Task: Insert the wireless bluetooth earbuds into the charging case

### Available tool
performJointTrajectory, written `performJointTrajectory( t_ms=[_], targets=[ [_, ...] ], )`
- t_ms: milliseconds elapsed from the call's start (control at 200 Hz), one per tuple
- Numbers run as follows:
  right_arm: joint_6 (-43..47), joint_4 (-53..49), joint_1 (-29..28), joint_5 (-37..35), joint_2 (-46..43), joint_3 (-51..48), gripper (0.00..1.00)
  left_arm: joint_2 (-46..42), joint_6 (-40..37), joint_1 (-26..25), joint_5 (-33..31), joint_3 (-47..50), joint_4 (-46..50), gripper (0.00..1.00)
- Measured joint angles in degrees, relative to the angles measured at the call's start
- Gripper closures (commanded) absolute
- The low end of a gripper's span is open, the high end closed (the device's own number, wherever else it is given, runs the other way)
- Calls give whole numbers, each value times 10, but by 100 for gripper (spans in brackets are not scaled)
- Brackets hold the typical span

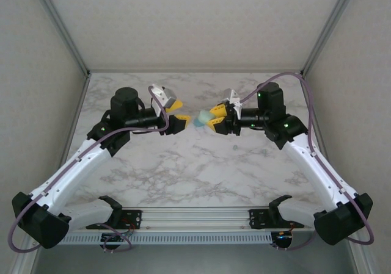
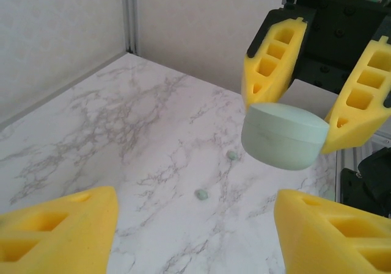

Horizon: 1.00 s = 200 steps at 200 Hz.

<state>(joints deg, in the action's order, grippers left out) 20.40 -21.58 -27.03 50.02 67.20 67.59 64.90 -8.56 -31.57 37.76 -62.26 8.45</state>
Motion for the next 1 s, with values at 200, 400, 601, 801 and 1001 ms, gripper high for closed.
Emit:
performJointTrajectory(
  t_ms=[200,400,601,801,1001],
  targets=[
    [11,-9,0,11,41,26,64,-2,28,28,25,39,-35,35],
    [16,-23,0,27,90,57,64,-11,58,49,37,87,-74,35],
    [22,-23,0,29,103,65,65,-12,71,50,47,88,-97,35],
    [28,-23,0,41,108,66,64,-13,66,50,68,87,-87,35],
    [41,-30,0,65,113,78,64,-31,48,50,76,85,-52,35]
  ],
)
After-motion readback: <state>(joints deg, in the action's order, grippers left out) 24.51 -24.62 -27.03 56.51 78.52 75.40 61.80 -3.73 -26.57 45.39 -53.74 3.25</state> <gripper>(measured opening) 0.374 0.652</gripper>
